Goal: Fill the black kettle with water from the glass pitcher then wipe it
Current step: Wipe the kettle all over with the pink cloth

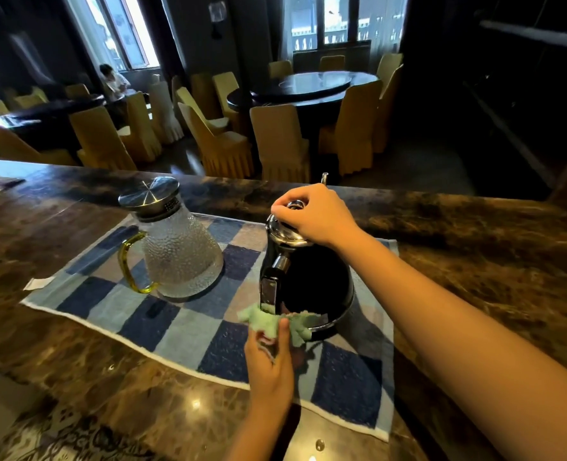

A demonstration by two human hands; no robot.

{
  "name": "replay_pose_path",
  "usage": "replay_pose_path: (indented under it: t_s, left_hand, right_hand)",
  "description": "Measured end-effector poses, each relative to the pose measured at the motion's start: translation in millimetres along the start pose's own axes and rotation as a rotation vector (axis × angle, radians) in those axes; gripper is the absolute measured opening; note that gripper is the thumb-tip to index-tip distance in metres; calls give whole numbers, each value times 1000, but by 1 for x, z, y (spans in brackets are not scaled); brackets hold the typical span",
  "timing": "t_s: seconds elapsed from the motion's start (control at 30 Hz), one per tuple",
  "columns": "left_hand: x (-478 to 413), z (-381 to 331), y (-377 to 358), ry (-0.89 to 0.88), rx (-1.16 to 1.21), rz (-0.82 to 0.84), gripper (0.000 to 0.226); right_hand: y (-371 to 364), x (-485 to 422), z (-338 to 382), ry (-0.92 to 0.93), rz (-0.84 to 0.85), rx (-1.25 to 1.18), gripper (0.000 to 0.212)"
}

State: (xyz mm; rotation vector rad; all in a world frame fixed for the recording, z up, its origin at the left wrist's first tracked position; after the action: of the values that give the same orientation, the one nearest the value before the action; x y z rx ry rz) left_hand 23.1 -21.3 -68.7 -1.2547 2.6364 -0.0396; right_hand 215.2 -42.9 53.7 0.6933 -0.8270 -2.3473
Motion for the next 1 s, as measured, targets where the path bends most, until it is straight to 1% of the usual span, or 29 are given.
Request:
replay_pose_path:
  t_s: [0.07, 0.1, 0.17, 0.2, 0.23, 0.27, 0.3, 0.37, 0.4, 0.43, 0.47, 0.5, 0.53, 0.57, 0.63, 0.7, 0.73, 0.77, 0.8, 0.83, 0.9, 0.93, 1.0]
  left_hand:
    - [-17, -22, -1, -42, 10, 28, 30]
    - [-29, -31, -6, -30, 10, 90, 32]
    - [-52, -35, -23, 91, -7, 271, 46]
    - [-60, -36, -28, 147, 8, 319, 47]
    - [-64, -32, -28, 207, 39, 292, 48]
    - [-65, -26, -23, 252, 89, 205, 52]
    - [-60, -19, -18, 264, 156, 108, 63]
    - [-33, -7, -11, 201, 207, -41, 93]
    - [-17, 2, -4, 179, 219, -113, 97]
    - [-5, 7, -1, 183, 250, -161, 82]
    - [-1, 10, 8, 170, 239, -214, 51]
    - [-5, 6, 11, 139, 173, -215, 25]
    - [-17, -1, 7, 129, 115, -139, 21]
    - [-30, -6, -1, 138, 77, -24, 25]
    - [-56, -23, -21, 172, -4, 258, 41]
    - [-73, -40, -41, 198, -159, 561, 36]
    - [-76, -42, -46, 262, -199, 678, 33]
    - [-75, -45, -47, 351, -242, 756, 30]
    - [-74, -47, -46, 407, -301, 794, 29]
    - [-73, -51, -47, 415, -360, 813, 29]
    - [-71, -61, -53, 283, -542, 796, 30]
    - [-70, -68, -55, 171, -660, 747, 33]
    - [-66, -87, -51, -149, -941, 530, 34]
  right_hand:
    - [0, 0, -1, -8, 3, 19, 14]
    - [0, 0, -1, -12, 1, 25, 14]
    - [1, 0, -1, -17, -3, 32, 15]
    - [0, 0, 0, -17, -1, 36, 16]
    - [0, 1, 0, -18, 3, 40, 16]
    - [-1, 1, 0, -19, 5, 44, 16]
    - [-1, 1, 0, -25, 4, 47, 16]
    - [0, 1, -1, -39, -2, 48, 16]
    - [0, 2, -2, -45, -2, 46, 16]
    - [0, 2, -2, -48, 0, 44, 17]
    - [0, 3, -2, -47, 1, 42, 17]
    - [0, 2, -2, -46, 0, 42, 17]
    - [1, 3, -1, -45, -4, 44, 17]
    - [2, 3, 0, -45, -6, 47, 17]
    - [2, 3, 0, -45, -10, 55, 16]
    - [2, 2, 0, -48, -13, 69, 15]
    - [2, 2, 0, -49, -13, 76, 15]
    - [2, 2, 0, -47, -13, 82, 15]
    - [2, 1, 0, -43, -13, 87, 14]
    - [3, 1, 1, -39, -16, 91, 14]
    - [3, 2, 2, -29, -28, 88, 15]
    - [4, 2, 2, -26, -33, 82, 16]
    - [3, 3, 2, -20, -35, 78, 18]
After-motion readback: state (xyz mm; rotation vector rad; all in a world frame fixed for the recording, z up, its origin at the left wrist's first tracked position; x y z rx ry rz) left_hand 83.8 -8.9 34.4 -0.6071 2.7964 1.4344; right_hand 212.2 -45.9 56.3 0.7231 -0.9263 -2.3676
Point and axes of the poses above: each hand's wrist, its own x-axis away from the middle knuckle, its own y-axis out of the back of the hand, z = x × y, the point moved 10 cm from there along -x, towards the middle knuckle, and after that the axes turned 7 degrees about x, right-handed, at the moved point
